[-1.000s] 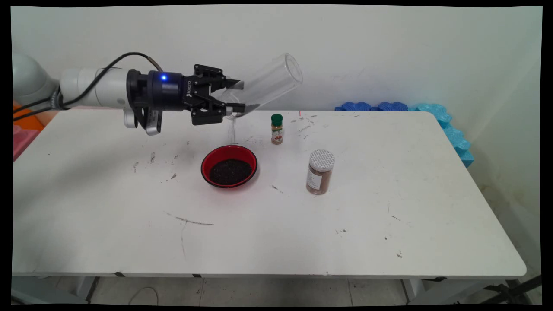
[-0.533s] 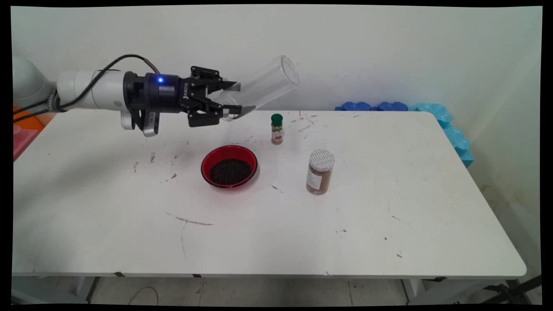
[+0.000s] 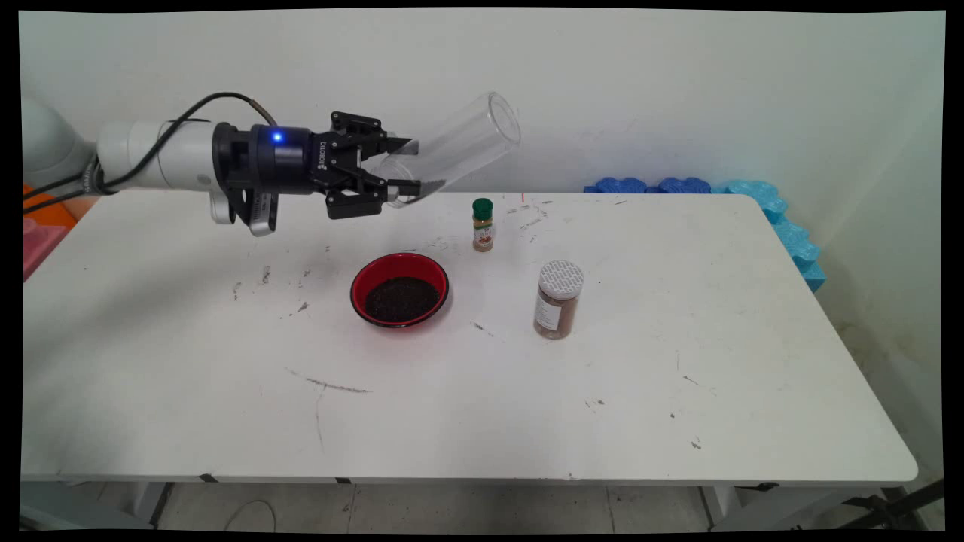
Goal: Pour the black seasoning powder in the red bowl
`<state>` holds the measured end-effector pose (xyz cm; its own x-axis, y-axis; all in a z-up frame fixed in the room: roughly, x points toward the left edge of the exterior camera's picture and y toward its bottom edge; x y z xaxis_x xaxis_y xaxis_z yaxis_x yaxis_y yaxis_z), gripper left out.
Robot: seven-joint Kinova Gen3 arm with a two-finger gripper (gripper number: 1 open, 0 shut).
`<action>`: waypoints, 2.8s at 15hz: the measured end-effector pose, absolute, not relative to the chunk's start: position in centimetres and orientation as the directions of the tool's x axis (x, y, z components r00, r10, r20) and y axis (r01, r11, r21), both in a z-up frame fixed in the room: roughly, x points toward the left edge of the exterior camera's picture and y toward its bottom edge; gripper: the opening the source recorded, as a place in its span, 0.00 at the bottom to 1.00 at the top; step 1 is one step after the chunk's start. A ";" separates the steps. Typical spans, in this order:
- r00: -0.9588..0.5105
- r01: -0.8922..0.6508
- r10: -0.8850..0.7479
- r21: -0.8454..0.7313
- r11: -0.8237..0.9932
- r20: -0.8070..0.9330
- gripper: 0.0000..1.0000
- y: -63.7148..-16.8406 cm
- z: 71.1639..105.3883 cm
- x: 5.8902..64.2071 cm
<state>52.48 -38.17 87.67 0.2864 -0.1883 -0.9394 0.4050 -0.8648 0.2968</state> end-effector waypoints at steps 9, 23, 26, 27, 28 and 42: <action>0.190 0.413 -0.255 0.312 -0.855 -0.948 0.00 -37.8 88.3 52.5; 0.172 0.392 -0.316 0.359 -0.847 -0.933 0.00 -37.8 88.3 52.5; 0.178 0.390 -0.319 0.364 -0.846 -0.931 0.00 -37.9 88.1 52.5; 0.180 0.389 -0.319 0.366 -0.845 -0.930 0.00 -37.9 88.1 52.5; 0.188 0.386 -0.323 0.372 -0.844 -0.927 0.00 -37.9 88.0 52.6; 0.403 0.200 -0.553 0.660 -0.724 -0.729 0.00 -38.4 87.9 53.3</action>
<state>53.32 -38.36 87.95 0.4029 -0.5531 -0.7292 0.2002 -0.7242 0.6599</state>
